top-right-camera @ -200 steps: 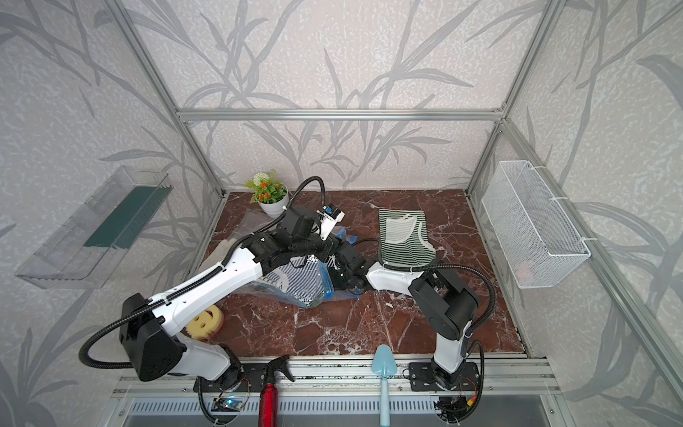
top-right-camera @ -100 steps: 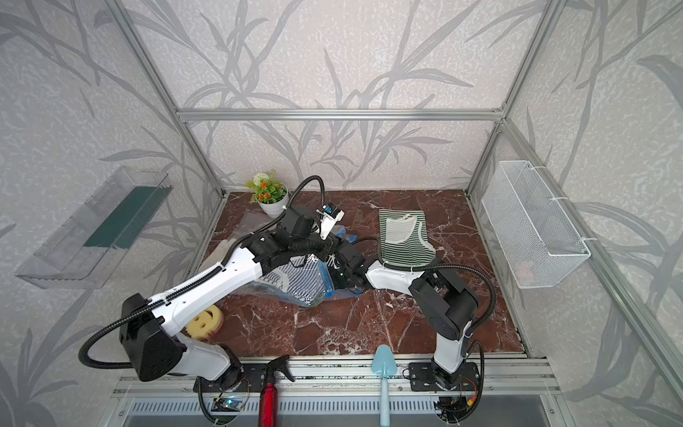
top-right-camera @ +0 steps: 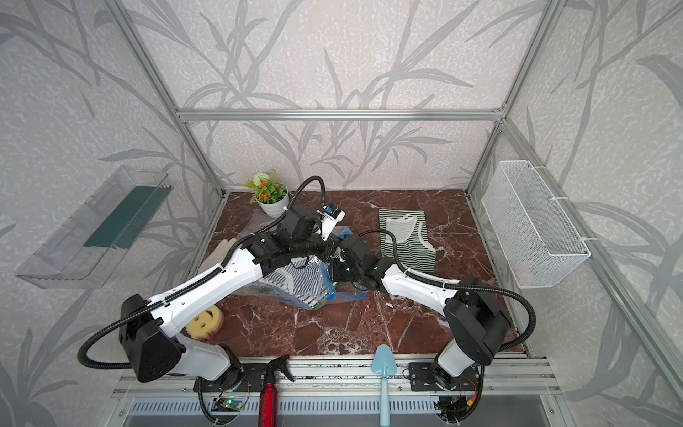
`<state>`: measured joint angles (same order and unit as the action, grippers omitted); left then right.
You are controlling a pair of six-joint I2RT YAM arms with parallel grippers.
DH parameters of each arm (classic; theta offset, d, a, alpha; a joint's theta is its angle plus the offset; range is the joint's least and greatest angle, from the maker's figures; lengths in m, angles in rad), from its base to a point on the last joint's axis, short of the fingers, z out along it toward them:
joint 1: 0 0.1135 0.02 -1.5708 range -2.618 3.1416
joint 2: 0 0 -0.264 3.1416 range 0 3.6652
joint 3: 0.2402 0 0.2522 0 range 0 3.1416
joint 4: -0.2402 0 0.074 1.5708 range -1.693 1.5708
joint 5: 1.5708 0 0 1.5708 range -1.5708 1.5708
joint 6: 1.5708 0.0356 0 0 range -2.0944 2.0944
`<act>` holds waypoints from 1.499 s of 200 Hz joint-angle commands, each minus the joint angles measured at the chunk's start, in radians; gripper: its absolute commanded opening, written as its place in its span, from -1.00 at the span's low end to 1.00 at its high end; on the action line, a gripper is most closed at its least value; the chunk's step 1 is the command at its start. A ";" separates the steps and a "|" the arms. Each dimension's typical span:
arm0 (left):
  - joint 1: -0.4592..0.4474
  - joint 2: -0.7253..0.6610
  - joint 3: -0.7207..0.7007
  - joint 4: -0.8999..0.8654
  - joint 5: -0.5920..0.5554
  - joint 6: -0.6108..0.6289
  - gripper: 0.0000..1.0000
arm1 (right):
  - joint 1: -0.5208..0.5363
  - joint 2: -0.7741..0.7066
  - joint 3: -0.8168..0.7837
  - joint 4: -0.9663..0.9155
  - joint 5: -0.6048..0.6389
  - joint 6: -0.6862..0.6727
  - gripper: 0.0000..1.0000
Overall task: Take the tank top out of the vacuum bag
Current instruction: Take out the tank top from the vacuum bag.
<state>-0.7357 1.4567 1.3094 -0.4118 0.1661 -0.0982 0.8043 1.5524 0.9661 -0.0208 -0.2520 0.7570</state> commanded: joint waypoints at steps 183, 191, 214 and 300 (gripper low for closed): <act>-0.001 0.044 0.042 -0.026 -0.009 0.012 -1.00 | -0.034 -0.149 -0.188 -0.060 0.069 0.058 -1.00; 0.001 0.045 0.039 -0.026 -0.009 0.011 -1.00 | -0.041 -0.148 -0.200 -0.048 0.062 0.059 -1.00; 0.001 0.045 0.042 -0.026 0.004 0.012 -1.00 | -0.051 -0.137 -0.217 -0.008 0.035 0.069 -0.99; 0.001 0.049 0.044 -0.026 0.008 0.016 -1.00 | -0.051 -0.149 -0.300 0.081 0.025 0.144 -0.03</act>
<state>-0.7368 1.4948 1.3102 -0.4351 0.1627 -0.1043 0.7578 1.4235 0.6907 0.0345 -0.2287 0.8742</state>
